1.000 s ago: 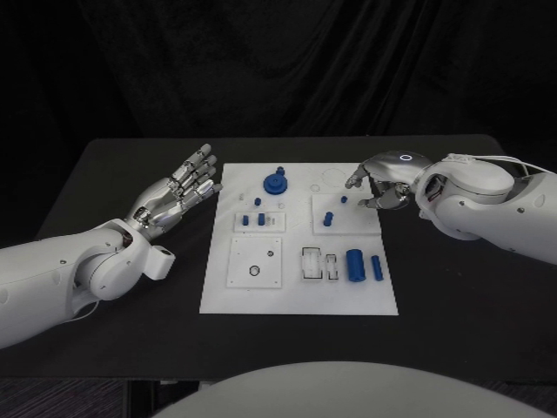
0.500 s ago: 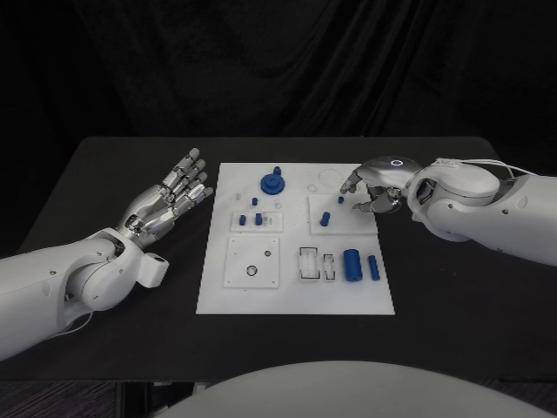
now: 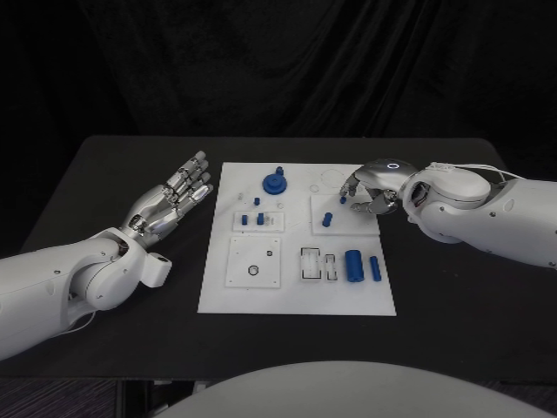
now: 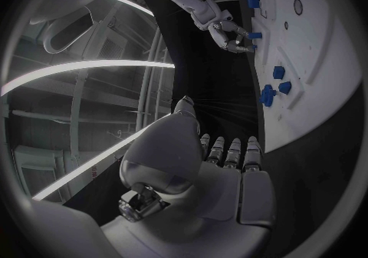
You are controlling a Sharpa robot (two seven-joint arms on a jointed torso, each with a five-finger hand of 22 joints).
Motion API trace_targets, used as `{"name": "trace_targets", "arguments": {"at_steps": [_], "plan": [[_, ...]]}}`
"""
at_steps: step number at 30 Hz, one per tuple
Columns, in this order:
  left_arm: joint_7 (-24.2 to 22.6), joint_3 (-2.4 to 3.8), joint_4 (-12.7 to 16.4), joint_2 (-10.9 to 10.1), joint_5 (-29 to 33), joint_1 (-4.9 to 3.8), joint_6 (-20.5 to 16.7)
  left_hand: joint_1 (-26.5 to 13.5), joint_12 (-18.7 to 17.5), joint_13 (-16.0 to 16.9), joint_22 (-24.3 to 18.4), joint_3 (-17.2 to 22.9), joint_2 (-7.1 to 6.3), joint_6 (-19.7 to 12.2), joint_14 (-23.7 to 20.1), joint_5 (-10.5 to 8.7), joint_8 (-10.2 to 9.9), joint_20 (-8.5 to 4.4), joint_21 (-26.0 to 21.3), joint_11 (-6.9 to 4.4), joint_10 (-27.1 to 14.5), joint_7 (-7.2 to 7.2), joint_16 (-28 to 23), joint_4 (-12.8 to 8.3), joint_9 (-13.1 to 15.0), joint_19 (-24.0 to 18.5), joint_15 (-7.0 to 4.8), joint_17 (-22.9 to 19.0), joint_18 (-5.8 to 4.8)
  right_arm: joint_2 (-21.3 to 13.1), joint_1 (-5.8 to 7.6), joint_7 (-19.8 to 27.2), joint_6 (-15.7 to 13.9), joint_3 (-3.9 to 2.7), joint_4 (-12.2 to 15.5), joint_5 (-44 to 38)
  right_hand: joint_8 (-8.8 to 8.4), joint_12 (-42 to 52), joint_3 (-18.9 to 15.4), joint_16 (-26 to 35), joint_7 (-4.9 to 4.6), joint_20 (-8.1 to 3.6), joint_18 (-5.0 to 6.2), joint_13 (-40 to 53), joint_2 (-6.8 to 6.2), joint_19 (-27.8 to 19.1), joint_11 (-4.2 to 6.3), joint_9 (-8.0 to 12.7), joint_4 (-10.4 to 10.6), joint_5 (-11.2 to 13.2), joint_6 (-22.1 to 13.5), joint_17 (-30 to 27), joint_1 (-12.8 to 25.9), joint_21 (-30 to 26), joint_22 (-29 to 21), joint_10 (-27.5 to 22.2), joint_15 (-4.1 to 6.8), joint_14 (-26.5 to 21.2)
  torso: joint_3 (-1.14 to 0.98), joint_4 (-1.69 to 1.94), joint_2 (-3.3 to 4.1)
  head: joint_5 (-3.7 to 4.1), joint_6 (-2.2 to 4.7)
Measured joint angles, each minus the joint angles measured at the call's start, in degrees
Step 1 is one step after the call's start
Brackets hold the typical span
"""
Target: Assemble the parts on the task board
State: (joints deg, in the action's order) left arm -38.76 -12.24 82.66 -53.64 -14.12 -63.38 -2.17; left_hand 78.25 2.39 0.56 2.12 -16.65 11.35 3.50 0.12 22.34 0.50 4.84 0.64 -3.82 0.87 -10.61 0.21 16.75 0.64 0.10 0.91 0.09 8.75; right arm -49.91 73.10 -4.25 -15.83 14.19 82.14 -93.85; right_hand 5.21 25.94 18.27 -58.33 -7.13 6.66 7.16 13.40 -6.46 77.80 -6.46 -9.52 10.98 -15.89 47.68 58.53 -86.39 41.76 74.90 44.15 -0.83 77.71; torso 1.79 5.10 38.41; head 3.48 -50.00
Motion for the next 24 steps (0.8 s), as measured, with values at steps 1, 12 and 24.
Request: {"name": "trace_targets", "arguments": {"at_steps": [1, 12, 24], "plan": [[0.0, 0.0, 0.0, 0.0, -0.1, 0.01, 0.0, 0.0, 0.0, 0.0, -0.1, 0.0, 0.0, 0.0, 0.0, 0.0, 0.0, -0.33, 0.0, 0.29, 0.0, 0.0, 0.0, 0.0, 0.0, 0.1, 0.0, 0.0, -0.45, 0.1, -0.09, 0.0, -0.2, 0.0, -0.2, 0.0, 0.0, 0.0, 0.0, 0.0, 0.0, 0.0, 0.0, -0.1, 0.0, 0.0, 0.0, 0.0, 0.0, 0.0, 0.0, 0.0, 0.0, 0.0, 0.0, 0.0, 0.0, 0.0, 0.02, 0.0, -0.01, 0.01, 0.0], [0.0, 0.02, -0.2, 0.2, -0.9, 0.47, -0.3, 0.2, 0.0, 0.1, -0.6, 0.0, -0.24, 1.1, -0.2, 0.22, 0.0, -1.37, -0.2, 2.1, 0.3, 2.28, 0.0, 0.0, 0.1, -0.1, -0.2, 0.0, -1.26, 1.6, -0.68, 0.4, -1.9, 0.02, -1.3, 0.0, 1.28, 0.6, 0.2, -1.2, -0.4, -0.01, 0.0, -0.6, 0.2, 0.8, 0.34, -1.0, 0.2, 0.8, 2.5, 0.4, 0.5, 2.0, 0.0, 3.2, -0.32, 0.5, 0.15, 0.25, 0.03, 0.44, 0.0], [0.0, 0.0, -0.2, 0.2, -1.1, 0.76, -0.2, -5.3, 0.0, 0.1, -0.7, -1.6, 1.98, 1.2, -0.2, -11.3, 0.0, -1.88, -0.2, 3.09, 0.4, 2.46, 0.0, 0.2, 0.1, 0.0, -0.2, 0.0, -2.18, 2.9, -0.76, 0.8, -2.8, 0.0, -2.0, 0.0, 2.84, 2.0, 0.7, -2.0, -0.61, -0.33, -0.01, -0.6, 0.46, 1.6, 1.26, -2.8, -0.2, 0.8, 5.1, 0.6, 0.8, 3.5, 0.0, 6.5, 0.33, 1.1, 0.15, 0.29, 0.1, -0.18, 0.0]]}}
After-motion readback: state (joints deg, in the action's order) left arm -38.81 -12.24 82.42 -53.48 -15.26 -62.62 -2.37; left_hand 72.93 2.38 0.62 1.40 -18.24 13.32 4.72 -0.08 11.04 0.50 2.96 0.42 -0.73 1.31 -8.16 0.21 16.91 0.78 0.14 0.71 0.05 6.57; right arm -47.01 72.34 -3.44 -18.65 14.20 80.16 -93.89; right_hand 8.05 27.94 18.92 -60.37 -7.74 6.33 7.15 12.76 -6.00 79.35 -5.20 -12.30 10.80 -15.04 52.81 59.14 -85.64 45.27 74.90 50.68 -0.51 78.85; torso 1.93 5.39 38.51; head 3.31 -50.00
